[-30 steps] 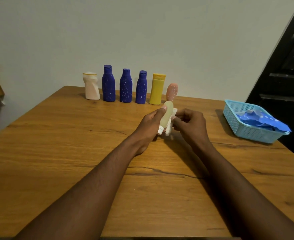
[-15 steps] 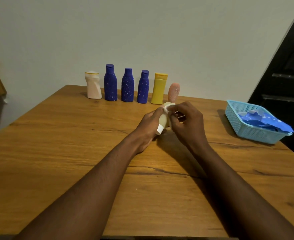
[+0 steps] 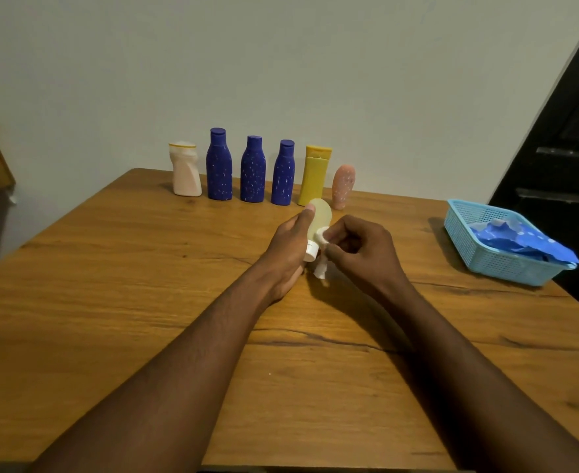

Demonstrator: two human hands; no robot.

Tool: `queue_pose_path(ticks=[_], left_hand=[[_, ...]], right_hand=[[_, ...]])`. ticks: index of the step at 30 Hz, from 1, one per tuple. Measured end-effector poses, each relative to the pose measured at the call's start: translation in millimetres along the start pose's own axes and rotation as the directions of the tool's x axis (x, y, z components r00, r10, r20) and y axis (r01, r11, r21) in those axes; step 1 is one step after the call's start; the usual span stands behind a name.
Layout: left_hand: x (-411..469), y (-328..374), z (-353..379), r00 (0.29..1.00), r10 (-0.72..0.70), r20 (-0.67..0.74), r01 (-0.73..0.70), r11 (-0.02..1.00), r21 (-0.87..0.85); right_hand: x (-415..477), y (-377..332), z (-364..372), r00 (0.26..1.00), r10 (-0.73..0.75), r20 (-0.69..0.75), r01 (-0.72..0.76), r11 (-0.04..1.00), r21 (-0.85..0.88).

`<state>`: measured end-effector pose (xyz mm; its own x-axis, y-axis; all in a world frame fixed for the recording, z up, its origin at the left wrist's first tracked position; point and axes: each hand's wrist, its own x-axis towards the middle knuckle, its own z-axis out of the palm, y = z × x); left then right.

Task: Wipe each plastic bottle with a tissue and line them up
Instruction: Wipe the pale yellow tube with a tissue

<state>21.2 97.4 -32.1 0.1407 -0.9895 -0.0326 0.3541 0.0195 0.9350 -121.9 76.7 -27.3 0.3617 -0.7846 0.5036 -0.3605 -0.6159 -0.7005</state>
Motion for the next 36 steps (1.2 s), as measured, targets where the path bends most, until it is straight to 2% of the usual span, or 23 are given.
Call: queue_pose_path(ticks=[3,6,9,12,16,19,23,29,36], left_hand=[[0.6,0.6,-0.3,1.0,0.001,0.008,-0.001,1.0,0.015],[1.6,-1.3,1.1,0.999,-0.008,0.04,0.005,0.998,0.06],[0.5,-2.4,1.6,0.995,-0.028,0.095,0.017,0.993,0.113],[0.2,-4.9,0.3,0.986,-0.05,0.161,0.027,0.99,0.139],[-2.4,-6.0,0.6,0.986,-0.026,0.165,0.004,0.991,0.134],[-2.3,-4.0,-1.0,0.991,0.025,0.131,-0.04,0.993,0.112],[-2.6,-2.0,-0.1,0.988,0.099,0.117,-0.109,0.99,0.084],[-7.8,0.3,9.1,0.979,0.16,0.129,-0.185,0.96,0.211],[-12.2,-2.8,14.6,0.965,0.203,0.166,-0.243,0.929,0.278]], right_hand=[[-0.6,-1.6,0.8,0.997,-0.081,0.016,0.081,0.996,-0.026],[0.9,-3.2,1.8,0.989,-0.122,-0.083,0.116,0.991,-0.072],[5.6,-1.3,-1.7,0.964,-0.128,-0.233,0.092,0.983,-0.157],[8.0,4.3,-7.4,0.953,-0.07,-0.294,0.021,0.986,-0.167],[6.8,7.7,-10.5,0.96,0.01,-0.281,-0.049,0.99,-0.132],[5.5,7.6,-12.4,0.971,0.078,-0.226,-0.088,0.995,-0.038],[5.2,4.5,-15.1,0.981,0.075,-0.18,-0.07,0.997,0.034],[9.5,8.9,-23.8,0.966,0.119,-0.231,-0.101,0.991,0.091],[10.8,15.0,-39.3,0.963,0.161,-0.216,-0.138,0.984,0.116]])
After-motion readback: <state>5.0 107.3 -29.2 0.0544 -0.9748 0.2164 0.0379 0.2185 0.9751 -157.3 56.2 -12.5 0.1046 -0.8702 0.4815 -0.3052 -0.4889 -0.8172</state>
